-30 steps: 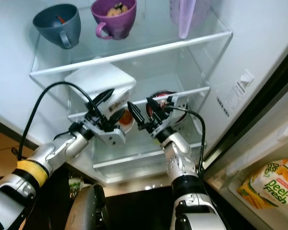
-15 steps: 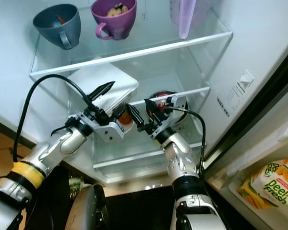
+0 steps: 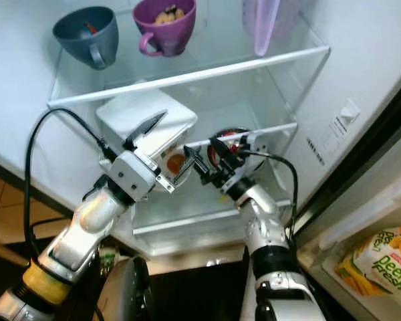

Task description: Restocking fridge

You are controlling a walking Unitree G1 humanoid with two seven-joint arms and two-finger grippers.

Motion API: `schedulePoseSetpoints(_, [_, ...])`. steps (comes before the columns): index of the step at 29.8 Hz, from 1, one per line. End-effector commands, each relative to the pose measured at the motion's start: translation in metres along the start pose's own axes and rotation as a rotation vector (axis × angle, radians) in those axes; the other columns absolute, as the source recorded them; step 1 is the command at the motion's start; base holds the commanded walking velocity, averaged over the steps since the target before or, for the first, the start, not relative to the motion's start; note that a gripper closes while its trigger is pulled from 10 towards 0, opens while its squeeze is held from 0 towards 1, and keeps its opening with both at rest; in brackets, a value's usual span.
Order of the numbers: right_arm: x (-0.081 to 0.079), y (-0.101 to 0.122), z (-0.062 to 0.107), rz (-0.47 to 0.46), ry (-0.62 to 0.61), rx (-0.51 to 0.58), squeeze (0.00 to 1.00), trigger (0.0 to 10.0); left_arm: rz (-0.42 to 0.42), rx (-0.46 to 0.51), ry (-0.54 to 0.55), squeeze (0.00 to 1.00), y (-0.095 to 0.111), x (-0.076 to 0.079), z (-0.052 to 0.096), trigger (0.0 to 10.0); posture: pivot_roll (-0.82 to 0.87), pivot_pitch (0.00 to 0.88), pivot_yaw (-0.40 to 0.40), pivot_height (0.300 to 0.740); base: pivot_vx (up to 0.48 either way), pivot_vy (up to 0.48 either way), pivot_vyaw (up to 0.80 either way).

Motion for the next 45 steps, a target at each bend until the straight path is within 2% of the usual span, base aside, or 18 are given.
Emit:
schedulePoseSetpoints(1, [-0.005,-0.012,0.002,-0.005,0.016,-0.038,0.0,10.0,0.078,-0.028,-0.027,0.0,-0.004,0.011,0.006,10.0,-0.01,0.256,0.153,0.53,0.0,0.0,0.0])
schedulePoseSetpoints(10, [-0.004,-0.021,0.006,0.061,0.031,-0.09,0.0,10.0,0.305,-0.113,0.049,0.0,-0.011,0.014,0.037,10.0,0.01,0.257,0.168,0.53,0.0,0.0,0.0])
schedulePoseSetpoints(13, [0.001,-0.016,0.009,0.08,0.041,-0.083,0.0,10.0,0.413,-0.218,0.067,0.0,-0.032,0.027,0.067,10.0,0.01,0.234,0.172,0.53,0.0,0.0,0.0])
schedulePoseSetpoints(16, [0.001,-0.014,0.008,0.086,0.046,-0.078,0.0,10.0,0.433,-0.248,0.069,0.0,-0.04,0.032,0.074,10.0,0.01,0.233,0.173,0.53,0.0,0.0,0.0])
schedulePoseSetpoints(18, [-0.001,-0.009,0.006,0.107,0.071,-0.063,0.0,10.0,0.469,-0.329,0.086,0.0,-0.06,0.041,0.094,10.0,0.01,0.23,0.18,0.53,0.0,0.0,0.0])
schedulePoseSetpoints(19, [-0.001,-0.009,0.006,0.107,0.071,-0.063,0.0,10.0,0.469,-0.329,0.086,0.0,-0.06,0.041,0.094,10.0,0.01,0.23,0.18,0.53,0.0,0.0,0.0])
schedulePoseSetpoints(20, [-0.005,-0.005,0.003,0.14,0.11,-0.052,0.0,10.0,0.479,-0.414,0.088,0.0,-0.078,0.051,0.114,10.0,0.01,0.229,0.179,0.53,0.0,0.0,0.0])
schedulePoseSetpoints(22, [-0.01,0.001,-0.001,0.188,0.153,-0.041,0.0,10.0,0.483,-0.473,0.126,0.0,-0.094,0.052,0.131,10.0,0.01,0.23,0.178,0.53,0.0,0.0,0.0])
schedulePoseSetpoints(27, [-0.024,0.014,-0.007,0.274,0.271,-0.021,0.0,10.0,0.517,-0.511,0.211,0.0,-0.107,0.044,0.141,10.0,0.01,0.228,0.17,0.53,0.0,0.0,0.0])
schedulePoseSetpoints(29, [-0.032,0.018,-0.007,0.332,0.345,-0.025,0.0,10.0,0.527,-0.513,0.24,0.0,-0.111,0.04,0.141,10.0,0.01,0.228,0.166,0.53,0.0,0.0,0.0])
schedulePoseSetpoints(30, [-0.037,0.021,-0.008,0.443,0.401,-0.054,0.0,10.0,0.52,-0.517,0.253,0.0,-0.114,0.037,0.141,10.0,0.01,0.227,0.163,0.53,0.0,0.0,0.0])
schedulePoseSetpoints(31, [-0.037,0.021,-0.008,0.443,0.401,-0.054,0.0,10.0,0.52,-0.517,0.253,0.0,-0.114,0.037,0.141,10.0,0.01,0.227,0.163,0.53,0.0,0.0,0.0])
schedulePoseSetpoints(34, [-0.042,0.035,-0.013,0.755,0.511,-0.108,0.0,10.0,0.5,-0.521,0.273,0.0,-0.122,0.03,0.14,10.0,0.01,0.228,0.154,0.53,0.0,0.0,0.0])
schedulePoseSetpoints(35, [-0.042,0.035,-0.013,0.755,0.511,-0.108,0.0,10.0,0.5,-0.521,0.273,0.0,-0.122,0.03,0.14,10.0,0.01,0.228,0.154,0.53,0.0,0.0,0.0])
schedulePoseSetpoints(36, [-0.039,0.042,-0.016,0.897,0.53,-0.13,0.0,10.0,0.49,-0.521,0.275,0.0,-0.125,0.028,0.139,10.0,0.01,0.229,0.151,0.53,0.0,0.0,0.0])
schedulePoseSetpoints(37, [-0.038,0.046,-0.018,0.959,0.532,-0.138,0.0,10.0,0.486,-0.519,0.276,0.0,-0.126,0.027,0.138,10.0,0.0,0.23,0.149,0.53,0.0,0.0,0.0])
schedulePoseSetpoints(38, [-0.038,0.046,-0.018,0.959,0.532,-0.138,0.0,10.0,0.486,-0.519,0.276,0.0,-0.126,0.027,0.138,10.0,0.0,0.23,0.149,0.53,0.0,0.0,0.0])
schedulePoseSetpoints(45, [-0.032,0.046,-0.025,1.271,0.561,-0.216,0.0,10.0,0.484,-0.498,0.27,0.0,-0.128,0.027,0.126,10.0,-0.01,0.232,0.135,0.53,0.0,0.0,0.0])
Point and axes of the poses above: a point about 5 cm out from each wrist's last joint towards the gripper, its own z axis pointing back from the gripper into the wrist, its own y axis along the axis of the wrist's last joint, x = y × z, the point moved 5 cm from there along -z, pointing out of the wrist towards the gripper, and after that the axes turned 14 degrees about z, right-handed, at the moved point
